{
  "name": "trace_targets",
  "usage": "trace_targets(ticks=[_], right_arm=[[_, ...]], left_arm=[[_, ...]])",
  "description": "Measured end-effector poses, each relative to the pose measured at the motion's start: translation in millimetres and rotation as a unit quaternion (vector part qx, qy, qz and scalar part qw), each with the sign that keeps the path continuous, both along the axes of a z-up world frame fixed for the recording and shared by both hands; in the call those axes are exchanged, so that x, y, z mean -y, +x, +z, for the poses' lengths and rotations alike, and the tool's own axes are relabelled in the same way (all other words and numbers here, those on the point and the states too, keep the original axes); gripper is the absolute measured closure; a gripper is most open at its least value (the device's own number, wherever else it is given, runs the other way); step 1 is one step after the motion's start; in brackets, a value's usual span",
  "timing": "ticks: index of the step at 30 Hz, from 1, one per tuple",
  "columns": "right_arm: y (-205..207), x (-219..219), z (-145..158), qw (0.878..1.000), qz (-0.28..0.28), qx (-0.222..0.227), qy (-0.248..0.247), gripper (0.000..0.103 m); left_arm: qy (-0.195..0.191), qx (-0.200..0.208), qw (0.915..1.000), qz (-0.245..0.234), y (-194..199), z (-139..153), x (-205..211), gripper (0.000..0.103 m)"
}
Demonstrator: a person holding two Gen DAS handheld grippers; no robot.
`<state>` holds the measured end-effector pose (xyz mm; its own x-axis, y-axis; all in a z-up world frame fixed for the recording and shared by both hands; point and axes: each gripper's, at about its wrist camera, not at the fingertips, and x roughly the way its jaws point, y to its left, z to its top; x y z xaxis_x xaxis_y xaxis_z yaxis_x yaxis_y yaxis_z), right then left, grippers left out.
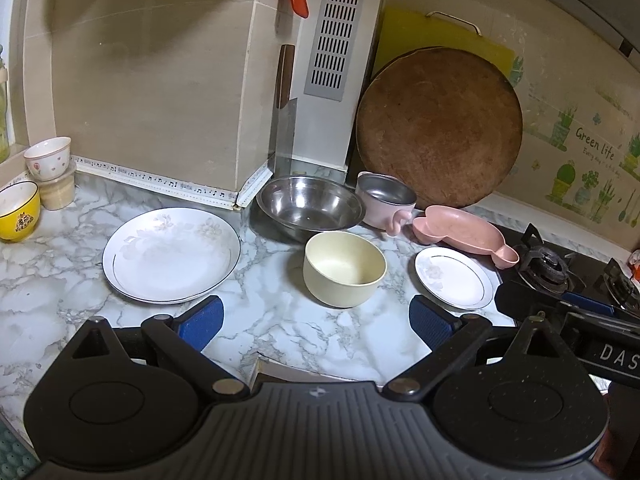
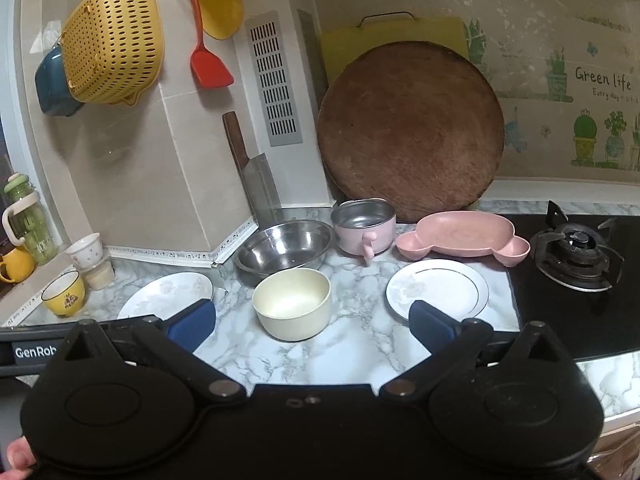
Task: Organize plates and bowls
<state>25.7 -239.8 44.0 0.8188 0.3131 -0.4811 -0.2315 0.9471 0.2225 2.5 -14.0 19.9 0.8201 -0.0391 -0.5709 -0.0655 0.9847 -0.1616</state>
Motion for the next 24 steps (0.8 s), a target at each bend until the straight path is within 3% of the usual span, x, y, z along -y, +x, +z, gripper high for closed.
trace_targets(ticks=[9, 24], right_arm=[[8.7, 0.3, 0.7, 1.000, -0.008, -0.028, 0.003, 0.000], [6.3, -6.5, 2.9, 1.000, 0.008, -0.023, -0.016, 0.002]], left_arm=[[0.000, 0.004, 1.0000, 0.005, 3.0, -0.5, -0.7, 0.003], [0.015, 0.018, 0.9997, -0.002, 2.4, 2.7, -0.7, 0.003]])
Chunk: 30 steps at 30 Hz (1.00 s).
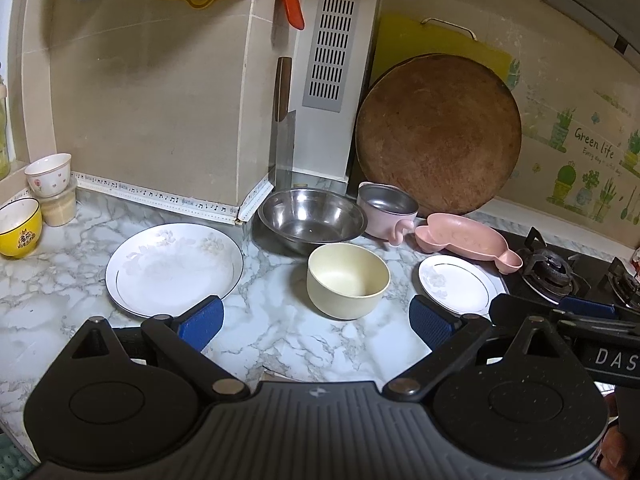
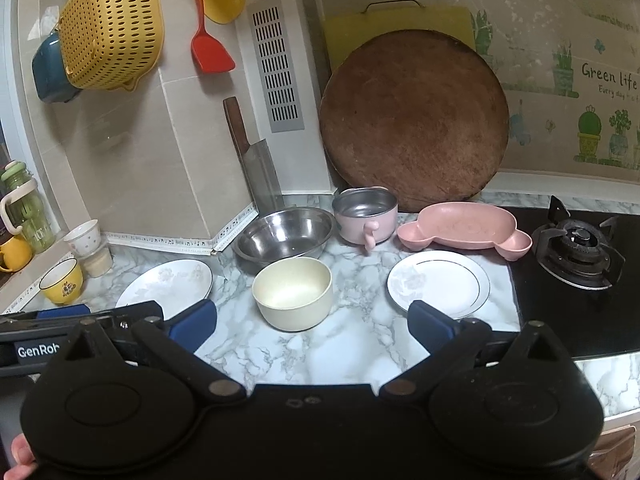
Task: Organize plates and bowls
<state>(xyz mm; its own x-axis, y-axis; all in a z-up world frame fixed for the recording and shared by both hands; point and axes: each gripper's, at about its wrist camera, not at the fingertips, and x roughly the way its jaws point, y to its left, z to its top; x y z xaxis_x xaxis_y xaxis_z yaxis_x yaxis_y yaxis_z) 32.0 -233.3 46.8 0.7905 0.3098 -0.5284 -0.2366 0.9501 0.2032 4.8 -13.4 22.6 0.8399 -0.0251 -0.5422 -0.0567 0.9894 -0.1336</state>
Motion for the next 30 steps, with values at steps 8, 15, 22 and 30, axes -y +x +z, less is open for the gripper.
trace_targets(ticks=[8, 15, 22, 30], right_arm=[[-2, -1, 2, 1.000, 0.000, 0.006, -0.001, 0.004], [-2, -4, 2, 1.000, 0.004, 0.012, 0.001, 0.005], [3, 0, 1, 1.000, -0.001, 0.009, 0.002, 0.004], [38, 1, -9, 1.000, 0.022, -0.004, -0.011, 0.005]], left_arm=[[-0.001, 0.003, 1.0000, -0.003, 0, 0, -2, 0.003], [0.003, 0.003, 1.0000, -0.003, 1, 0, -4, 0.003], [0.006, -0.004, 0.9999, -0.007, 11, -4, -1, 0.003], [-0.006, -0.037, 0.9993, 0.008, 44, -23, -2, 0.003]])
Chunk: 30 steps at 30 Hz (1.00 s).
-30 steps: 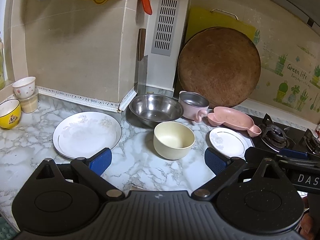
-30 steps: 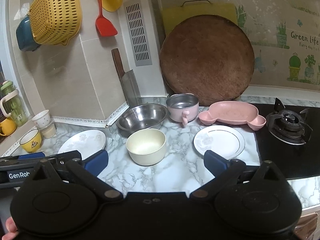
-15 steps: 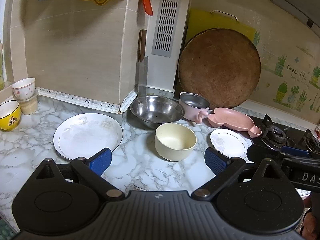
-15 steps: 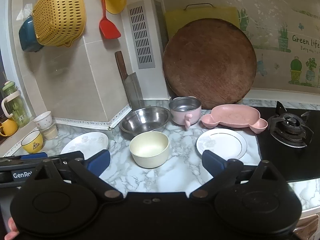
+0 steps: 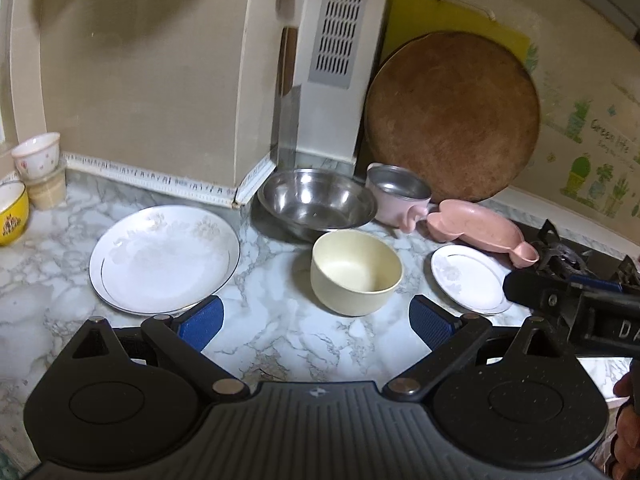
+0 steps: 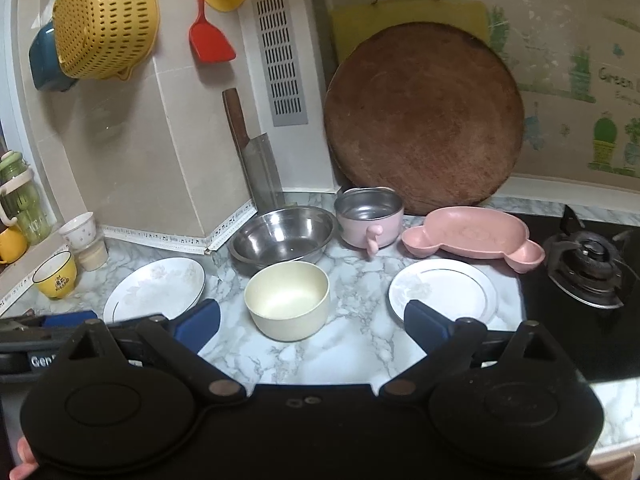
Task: Organize plates and bowls
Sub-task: 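Move both grippers down to the rim of the large white plate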
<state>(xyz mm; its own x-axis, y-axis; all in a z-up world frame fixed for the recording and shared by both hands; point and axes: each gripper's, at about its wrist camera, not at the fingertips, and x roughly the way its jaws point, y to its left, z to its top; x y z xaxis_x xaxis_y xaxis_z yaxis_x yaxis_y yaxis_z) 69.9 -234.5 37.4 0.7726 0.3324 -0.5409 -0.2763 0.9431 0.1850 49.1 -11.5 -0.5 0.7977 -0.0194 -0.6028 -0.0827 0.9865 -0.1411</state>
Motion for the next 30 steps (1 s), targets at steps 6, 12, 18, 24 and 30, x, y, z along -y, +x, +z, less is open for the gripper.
trace_targets(ticks=[6, 12, 18, 24, 30], right_arm=[[40, -16, -13, 0.998, 0.054, -0.012, -0.011, 0.007], [82, -68, -19, 0.988, 0.153, -0.017, -0.019, 0.012], [122, -131, -33, 0.976, 0.209, -0.050, -0.039, 0.018], [159, -186, -53, 0.971, 0.207, -0.115, -0.041, 0.024], [192, -219, -88, 0.962, 0.188, -0.194, -0.052, 0.033]], left_arm=[[0.005, -0.019, 0.9976, 0.067, 19, -10, -25, 0.003], [0.029, -0.023, 0.9877, 0.152, 30, -11, -65, 0.003], [0.054, -0.036, 0.9791, 0.192, 53, -18, -118, 0.003], [0.026, -0.072, 0.9767, 0.201, 84, -40, -184, 0.004], [-0.003, -0.117, 0.9716, 0.206, 108, -67, -229, 0.004]])
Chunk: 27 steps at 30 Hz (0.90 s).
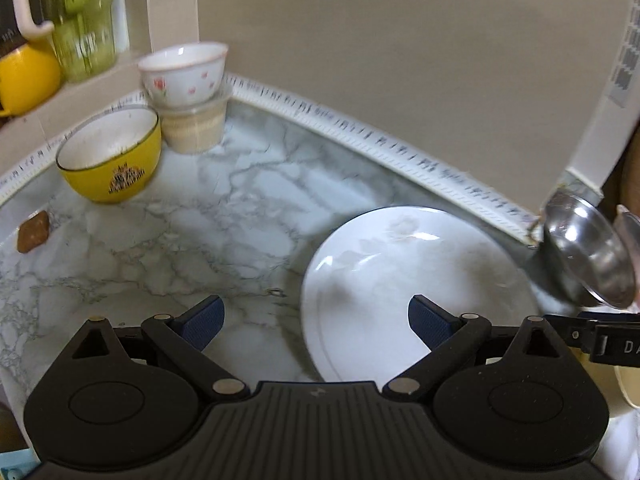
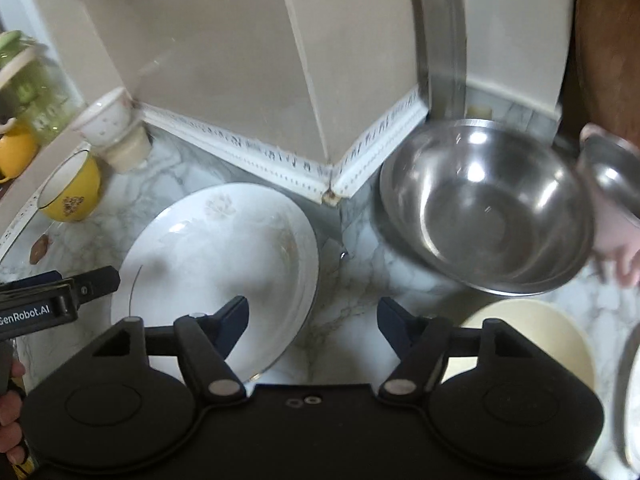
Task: Organize plates and bowls
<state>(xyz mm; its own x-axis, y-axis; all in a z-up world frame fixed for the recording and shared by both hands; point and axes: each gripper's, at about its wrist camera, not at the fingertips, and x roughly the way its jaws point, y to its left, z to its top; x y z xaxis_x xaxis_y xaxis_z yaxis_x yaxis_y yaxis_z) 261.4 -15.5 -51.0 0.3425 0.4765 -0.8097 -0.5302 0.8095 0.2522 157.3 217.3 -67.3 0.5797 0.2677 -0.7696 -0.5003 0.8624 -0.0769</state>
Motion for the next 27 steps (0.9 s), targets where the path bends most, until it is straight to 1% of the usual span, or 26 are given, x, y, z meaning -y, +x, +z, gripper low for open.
trace_targets(ticks=[2, 5, 7, 9, 10, 11, 13, 15, 16, 17, 19, 21, 22, 24, 26, 27], right_arm=[[6, -7, -8, 1.000, -0.005, -0.017, 0.001, 0.035], [12, -12, -15, 0.999, -0.012, -0.032, 0.000, 0.042], [17, -14, -19, 0.999, -0.021, -0.046, 0.004, 0.048], [20, -14, -22, 0.998, -0.026, -0.056, 0.008, 0.053], [21, -14, -24, 0.998, -0.028, -0.061, 0.011, 0.055], [22, -15, -25, 0.997, -0.028, -0.067, 0.014, 0.058], [22, -14, -26, 0.997, -0.030, -0.072, 0.016, 0.064], [24, -15, -27, 0.996, -0.033, -0.077, 0.019, 0.070], [24, -14, -28, 0.996, -0.034, -0.080, 0.023, 0.071], [24, -13, -28, 0.996, -0.034, -0.081, 0.025, 0.073], [25, -12, -27, 0.996, -0.034, -0.081, 0.025, 0.076], [25, -12, -28, 0.996, -0.033, -0.082, 0.025, 0.082], [25, -12, -28, 0.996, -0.033, -0.083, 0.026, 0.083], [25, -12, -28, 0.996, -0.034, -0.081, 0.025, 0.087], [24, -10, -29, 0.996, -0.036, -0.078, 0.023, 0.091], [24, -9, -28, 0.996, -0.037, -0.078, 0.023, 0.092]], left_arm=[[-0.022, -0.011, 0.9997, 0.003, 5, -9, -12, 0.009], [-0.063, -0.017, 0.9977, 0.017, 11, -19, -28, 0.009], [-0.078, -0.019, 0.9966, 0.016, 15, -23, -33, 0.009], [-0.082, -0.026, 0.9963, 0.011, 20, -28, -35, 0.021], [-0.086, -0.031, 0.9958, 0.009, 22, -30, -35, 0.033], [-0.093, -0.034, 0.9950, 0.009, 24, -32, -37, 0.039], [-0.103, -0.036, 0.9939, 0.012, 24, -34, -38, 0.040], [-0.103, -0.039, 0.9939, 0.011, 26, -36, -39, 0.049], [-0.104, -0.040, 0.9937, 0.011, 26, -37, -39, 0.056], [-0.107, -0.042, 0.9933, 0.012, 26, -38, -39, 0.060], [-0.111, -0.047, 0.9926, 0.014, 27, -40, -41, 0.063], [-0.114, -0.046, 0.9923, 0.014, 27, -40, -41, 0.067], [-0.116, -0.043, 0.9922, 0.014, 26, -40, -40, 0.071], [-0.116, -0.041, 0.9923, 0.015, 24, -38, -39, 0.075], [-0.121, -0.033, 0.9920, 0.016, 22, -36, -37, 0.089], [-0.125, -0.032, 0.9915, 0.014, 21, -35, -37, 0.090]])
